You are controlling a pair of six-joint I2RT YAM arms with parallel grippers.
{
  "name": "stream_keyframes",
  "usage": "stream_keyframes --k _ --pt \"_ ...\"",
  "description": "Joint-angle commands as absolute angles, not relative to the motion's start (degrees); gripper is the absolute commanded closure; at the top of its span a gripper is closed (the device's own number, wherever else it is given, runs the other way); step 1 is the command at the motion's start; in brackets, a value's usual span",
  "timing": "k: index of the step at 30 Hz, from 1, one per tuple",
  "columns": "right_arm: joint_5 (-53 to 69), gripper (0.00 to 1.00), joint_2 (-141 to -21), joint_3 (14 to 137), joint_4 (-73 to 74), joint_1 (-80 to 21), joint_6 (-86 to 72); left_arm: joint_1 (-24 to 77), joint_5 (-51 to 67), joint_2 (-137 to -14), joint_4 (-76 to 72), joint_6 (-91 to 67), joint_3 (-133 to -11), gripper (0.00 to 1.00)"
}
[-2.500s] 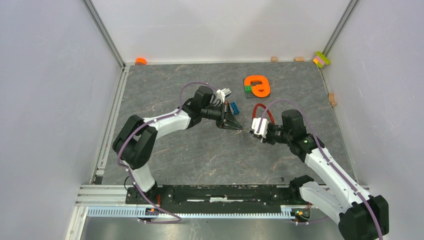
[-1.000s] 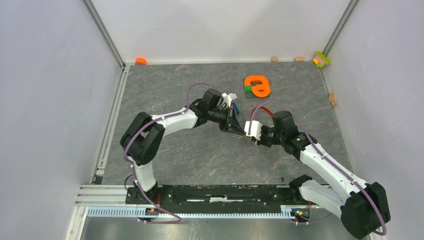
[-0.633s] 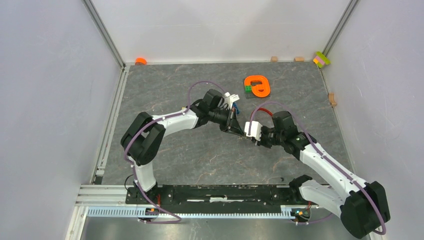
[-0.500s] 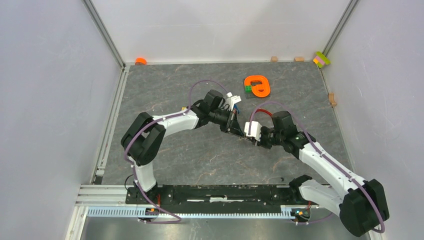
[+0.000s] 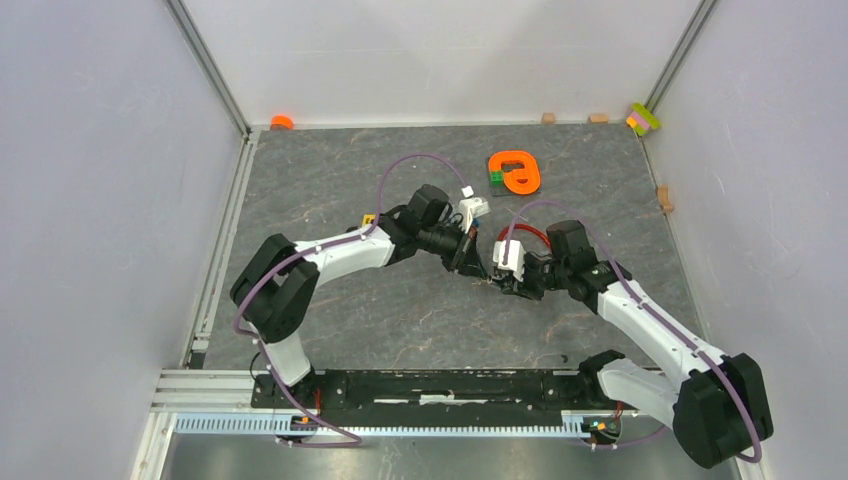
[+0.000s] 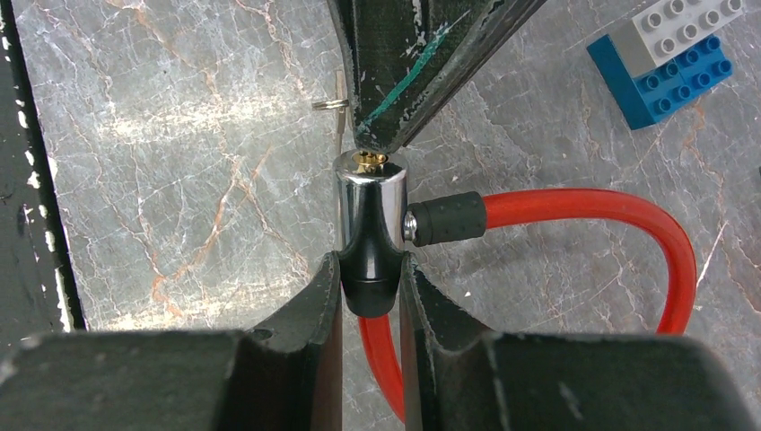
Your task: Unlock with the key
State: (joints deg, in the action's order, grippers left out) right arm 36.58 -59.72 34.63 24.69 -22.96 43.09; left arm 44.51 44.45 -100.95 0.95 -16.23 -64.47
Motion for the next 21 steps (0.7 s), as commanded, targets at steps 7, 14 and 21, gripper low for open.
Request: stream_keyframes --k 7,14,21 --pt "40.8 1.0 -58.4 37.6 19.5 -22.9 42.2 46.8 45.1 -98.5 -3.1 -12.9 -64.3 0.98" --pt "43.8 1.0 -60.3 37.4 19.5 -22.4 41.6 49.2 43.7 -93.5 -2.0 0.7 -62.0 0.98" --pt "46.8 1.0 -62.8 37.8 20.4 -21.1 41.3 49.9 48.3 -89.9 3.1 17.5 -60.6 0.98"
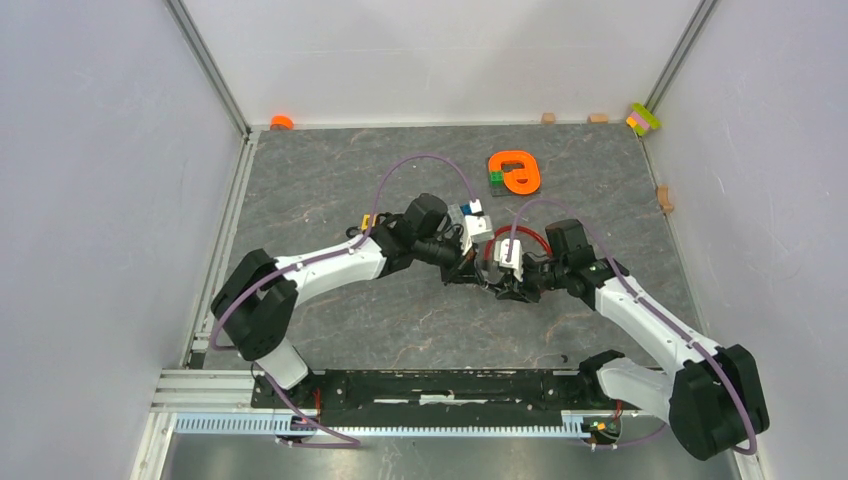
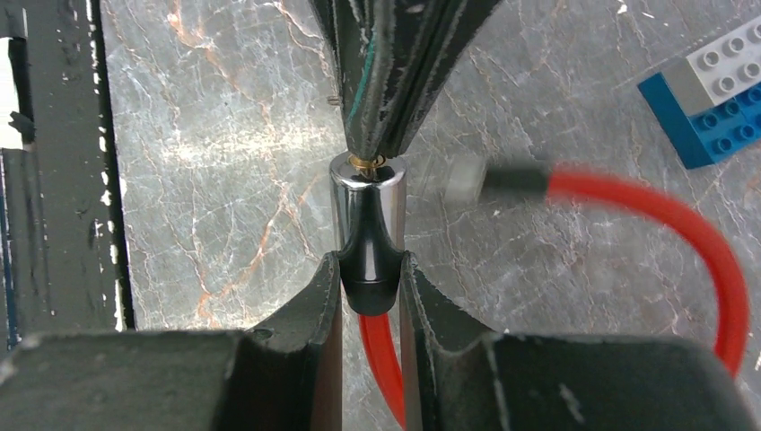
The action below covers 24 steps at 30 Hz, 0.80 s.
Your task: Unlock with the key
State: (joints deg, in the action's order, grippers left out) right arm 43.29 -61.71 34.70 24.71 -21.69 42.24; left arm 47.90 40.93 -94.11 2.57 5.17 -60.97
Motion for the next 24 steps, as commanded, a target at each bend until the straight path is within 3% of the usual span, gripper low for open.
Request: stream_keyframes --k 1,7,18,24 --pt "47.2 1.0 -63.3 37.9 20.6 -20.9 41.4 50.0 48.9 -89.5 4.1 19.8 -60.3 0.98" --pt "48.4 1.0 -65.1 38.2 21.0 -20.4 41.4 51.0 47.9 -88.1 7.2 28.8 -57.5 0.98" --pt "46.1 1.0 -63.2 36.5 22.6 -20.8 43.8 51.2 44.4 -87.1 2.6 26.7 -53.0 0.98" --pt "34.0 1.0 -60.8 36.7 23.1 -25.4 45.6 49.9 46.2 -89.9 -1.6 18.6 -52.0 0.98"
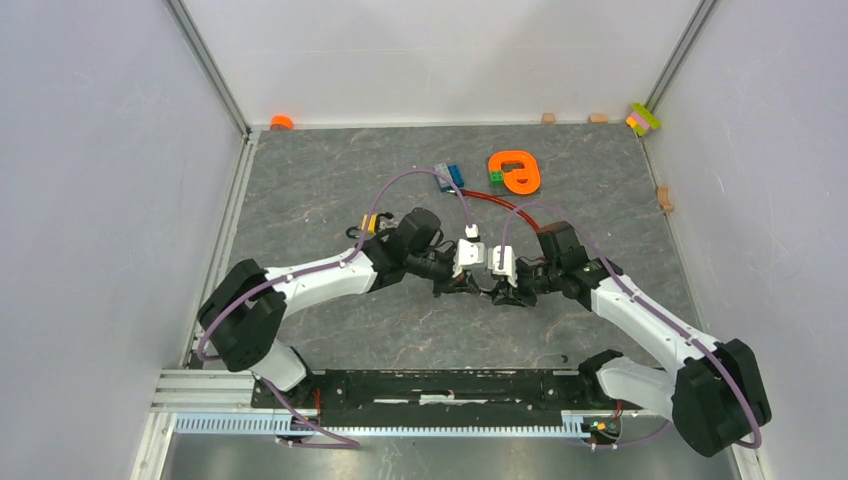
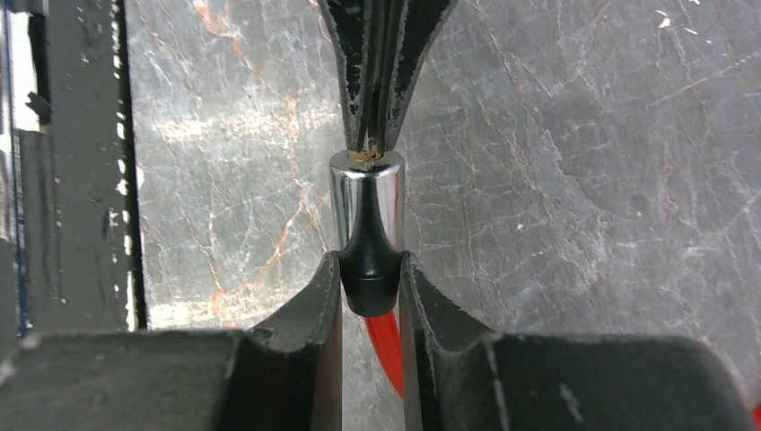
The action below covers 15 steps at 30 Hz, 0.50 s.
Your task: Unlock with the key
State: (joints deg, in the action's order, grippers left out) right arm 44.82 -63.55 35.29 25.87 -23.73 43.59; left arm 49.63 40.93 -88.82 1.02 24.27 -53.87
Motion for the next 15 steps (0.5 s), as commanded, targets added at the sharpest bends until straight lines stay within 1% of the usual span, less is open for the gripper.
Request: stream_keyframes --k 1,6,12,15 --pt "32.2 1.0 -60.1 36.3 22.8 -25.5 45.8 49.4 47.1 -90.1 -3.2 16.8 -51.3 0.98" --pt "26.1 1.0 -57.0 34.7 22.4 -25.7 46.7 44.9 51.3 -91.2 -16.6 6.4 -46.1 0.96" --pt "25.7 0.99 -55.6 32.0 21.9 -25.8 47.0 43.7 51.7 -93.7 -18.0 -0.2 -45.9 0.98" --pt "28.5 0.95 -55.7 30.9 22.4 -25.9 48.3 42.6 53.9 -96.3 -21.6 -7.5 -44.7 0.98"
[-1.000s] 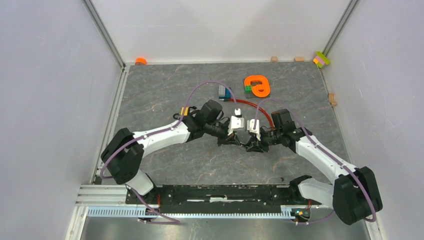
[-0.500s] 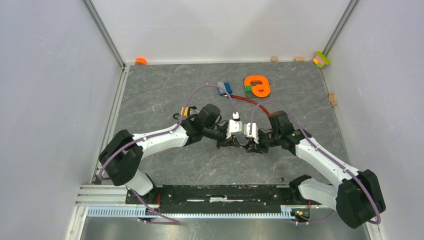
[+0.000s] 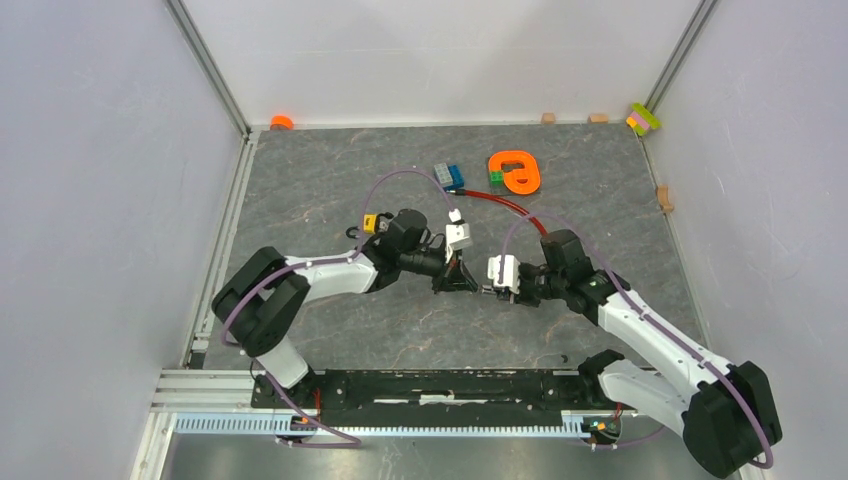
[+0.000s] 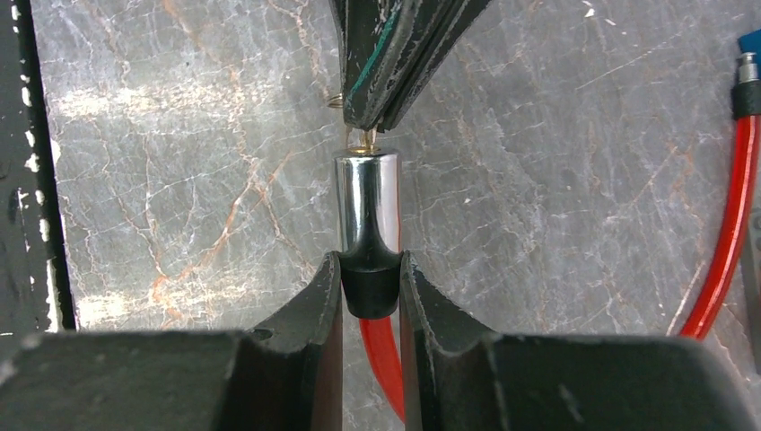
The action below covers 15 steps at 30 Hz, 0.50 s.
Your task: Unlock with the key
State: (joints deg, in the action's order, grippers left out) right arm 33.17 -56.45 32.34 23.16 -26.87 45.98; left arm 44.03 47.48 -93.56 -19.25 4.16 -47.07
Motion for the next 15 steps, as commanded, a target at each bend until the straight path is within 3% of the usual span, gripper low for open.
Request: stream_keyframes --k 1,6,8,15 --pt "29.2 0.9 -56.1 30.8 22.7 -25.9 48.3 42.1 54.7 -97.1 -22.8 -9.8 -44.3 0.98" --pt "30.0 0.58 -58.4 31.9 24.5 -26.0 48.6 40.0 55.9 -98.9 -25.5 -13.3 -42.6 0.98" --pt "29.4 0.53 -58.0 31.7 23.6 -26.0 48.3 39.4 56.4 -99.5 -25.3 -13.9 -42.8 0.98" --pt "28.0 0.51 -59.2 33.2 21.9 -26.0 46.6 38.6 58.2 -103.3 -23.2 -18.6 -45.5 0.98"
